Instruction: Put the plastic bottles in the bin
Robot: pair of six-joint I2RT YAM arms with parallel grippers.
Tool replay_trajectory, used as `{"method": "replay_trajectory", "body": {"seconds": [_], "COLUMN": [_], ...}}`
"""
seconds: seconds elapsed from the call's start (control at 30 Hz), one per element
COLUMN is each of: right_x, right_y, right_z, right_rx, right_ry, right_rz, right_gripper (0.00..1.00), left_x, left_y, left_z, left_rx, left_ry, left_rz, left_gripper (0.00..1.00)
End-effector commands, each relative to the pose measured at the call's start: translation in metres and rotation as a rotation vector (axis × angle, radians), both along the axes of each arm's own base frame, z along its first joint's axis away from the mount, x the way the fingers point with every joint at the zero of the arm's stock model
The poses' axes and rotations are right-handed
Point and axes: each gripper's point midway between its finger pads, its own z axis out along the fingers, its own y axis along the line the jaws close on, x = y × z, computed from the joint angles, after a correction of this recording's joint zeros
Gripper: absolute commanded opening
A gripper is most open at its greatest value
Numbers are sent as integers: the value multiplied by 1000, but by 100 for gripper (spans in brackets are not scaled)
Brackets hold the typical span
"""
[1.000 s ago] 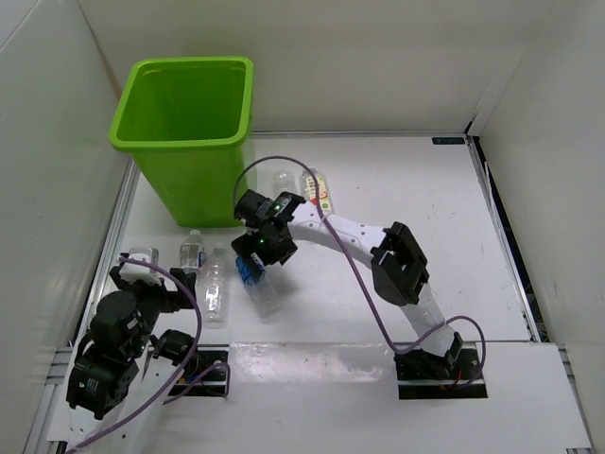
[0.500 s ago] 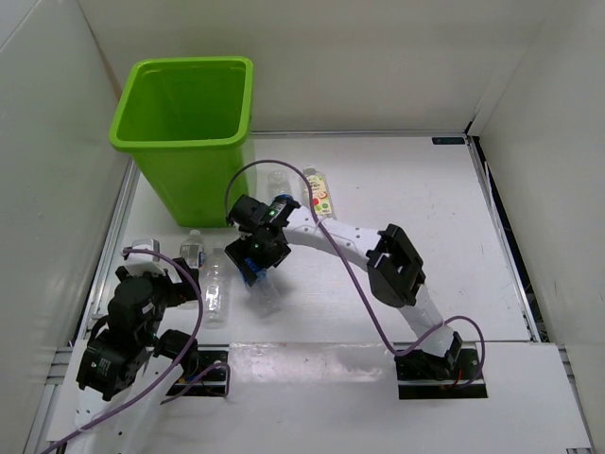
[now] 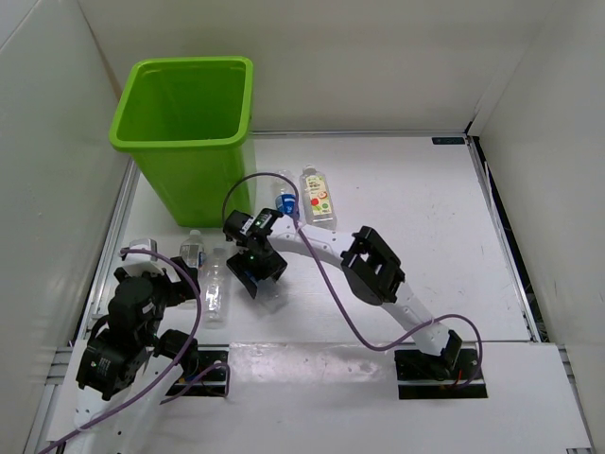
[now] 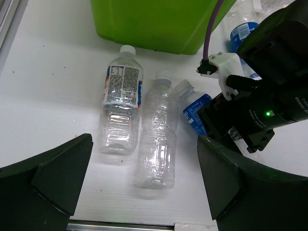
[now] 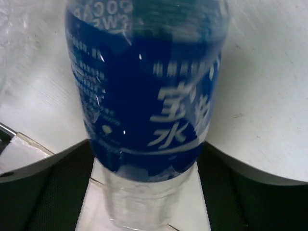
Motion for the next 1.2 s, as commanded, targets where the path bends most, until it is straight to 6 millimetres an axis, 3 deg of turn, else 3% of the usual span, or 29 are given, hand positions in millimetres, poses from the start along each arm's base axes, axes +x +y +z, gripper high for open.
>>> {"method": "replay_trajectory", "body": {"seconds": [0.0,0.1,0.23,0.3,0.33,0.37,0.43,0.53,0.57,0.6,0.67,0.73,0.77,0.83,0.87,0.9,0.93,0.97,1.03,1.1,1.13,1.17], "right_x": [-8,-16,-22,-21,-27,-30,-26,-10,-13,-4,0,5,9,14,33,39,42,61,65,95,115,115], "right_y": [-6,-11,-28,-49,-51,-53,-62,-61,-55,-52,-42,-28,-16,-8,-11,-14,-2,-12,-4,-7,6,2], "right_z": [7,15,39,57,61,78,101,169,210,230,299,344,379,413,434,465,477,501,531,556,540,556], "right_rx": [-18,-43,-64,-85,-84,-58,-49,60,165,191,349,451,556,617,662,749,833,882,1055,1168,1185,1250], "right_ry": [8,-30,-94,-175,-196,-237,-343,-539,-608,-696,-852,-989,-1082,-1178,-1217,-1232,-1195,-1238,-1212,-1225,-1158,-1154], "right_rz": [3,32,57,74,97,126,146,148,143,167,128,172,165,189,138,77,42,-13,-50,-102,-156,-162], "right_gripper": [78,68,55,53,53,53,51,49,49,47,45,45,43,38,38,36,36,36,36,36,36,35], "left_x": [2,3,3,2,1,2,2,3,2,1,0,0,1,1,2,2,3,3,4,5,6,7], "left_y": [1,1,1,2,2,2,2,2,2,6,10,11,12,14,14,15,14,14,13,12,12,11], "left_z": [-1,0,0,-1,0,-1,0,-1,-1,0,-2,-2,-2,-3,-4,-4,-5,-5,-6,-8,-7,-8], "left_rx": [1,-2,-3,-3,-3,-1,-3,-2,-8,-9,-9,-10,-9,-19,-20,-23,-22,-24,-22,-21,-24,-24], "left_ry": [12,9,12,7,8,10,6,11,13,6,12,10,8,2,3,0,2,5,10,18,16,19], "left_rz": [16,17,21,24,19,20,25,26,30,56,78,86,94,114,120,124,121,125,124,117,117,115], "left_gripper": [100,100,100,100,100,100,100,100,100,100,100,100,100,100,100,100,100,100,100,100,100,100]}}
